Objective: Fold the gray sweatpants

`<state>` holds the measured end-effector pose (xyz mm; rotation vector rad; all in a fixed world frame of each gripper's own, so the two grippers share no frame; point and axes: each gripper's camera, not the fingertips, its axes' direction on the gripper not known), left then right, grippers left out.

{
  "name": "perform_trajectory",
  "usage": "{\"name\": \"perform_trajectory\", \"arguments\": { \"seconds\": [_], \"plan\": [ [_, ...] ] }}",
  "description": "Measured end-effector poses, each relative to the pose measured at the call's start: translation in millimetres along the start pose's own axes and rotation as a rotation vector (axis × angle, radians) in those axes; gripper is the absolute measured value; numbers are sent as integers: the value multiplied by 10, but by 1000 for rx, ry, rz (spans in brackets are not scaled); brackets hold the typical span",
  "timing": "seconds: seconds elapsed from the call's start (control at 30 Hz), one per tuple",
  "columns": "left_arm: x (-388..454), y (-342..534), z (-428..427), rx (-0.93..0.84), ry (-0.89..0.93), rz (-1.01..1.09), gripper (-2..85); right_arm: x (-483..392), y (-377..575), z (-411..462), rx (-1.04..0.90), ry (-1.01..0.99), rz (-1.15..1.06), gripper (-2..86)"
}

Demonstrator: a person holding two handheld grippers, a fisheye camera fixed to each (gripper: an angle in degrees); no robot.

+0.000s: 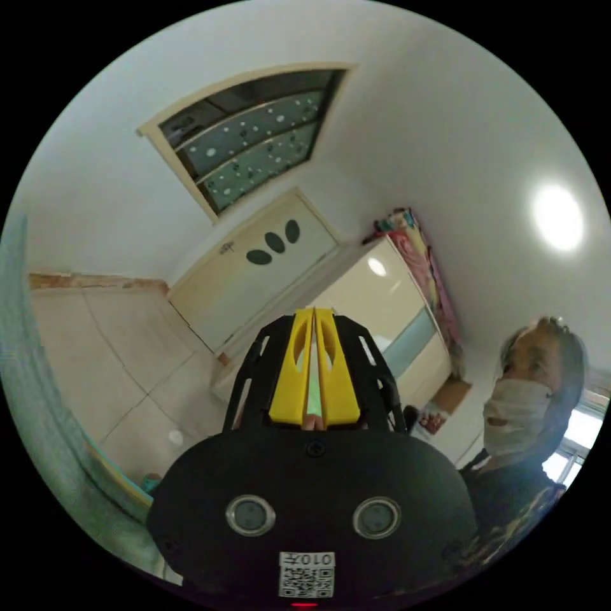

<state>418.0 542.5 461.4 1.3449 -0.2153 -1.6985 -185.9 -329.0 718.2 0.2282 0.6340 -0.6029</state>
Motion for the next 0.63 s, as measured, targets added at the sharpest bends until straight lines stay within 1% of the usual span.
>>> {"name": "perform_trajectory", "arguments": {
  "seconds": [0.03, 0.1, 0.17, 0.23, 0.3, 0.37, 0.4, 0.43, 0.47, 0.5, 0.53, 0.57, 0.6, 0.63],
  "plan": [
    [37, 78, 125, -32, -22, -11, -1, 159, 39, 22, -8, -26, 53, 27],
    [176, 223, 495, -144, -6, 43, -1, 349, 100, 21, -8, -36, 111, 27],
    [431, 416, 1038, -302, 0, 124, -1, 462, 160, -29, -29, 20, 138, 27],
    [671, 508, 1351, -357, 4, 212, -1, 495, 242, -171, -50, 215, 99, 29],
    [925, 558, 1657, -418, 30, 291, -1, 552, 273, -292, -77, 348, 80, 29],
    [1241, 631, 2042, -445, 83, 358, -1, 664, 292, -446, -86, 412, 85, 28],
    [1290, 655, 2153, -452, 109, 352, -1, 783, 304, -551, -87, 435, 109, 27],
    [1331, 710, 2426, -497, 199, 292, -1, 947, 325, -641, -96, 444, 143, 26],
    [1320, 792, 2751, -570, 339, 176, -1, 1046, 340, -684, -105, 437, 169, 26],
    [1310, 848, 2911, -600, 412, 108, -1, 1274, 386, -782, -120, 394, 249, 26],
    [1310, 980, 3195, -632, 525, -17, -1, 1511, 457, -907, -109, 310, 347, 25],
    [1373, 1110, 3420, -649, 566, -77, -1, 1616, 502, -977, -89, 261, 388, 25],
    [1434, 1165, 3511, -658, 549, -71, -1, 1783, 598, -1115, -36, 186, 442, 24],
    [1599, 1262, 3673, -681, 447, -7, -1, 1895, 686, -1233, 5, 171, 471, 24]
  ]
}}
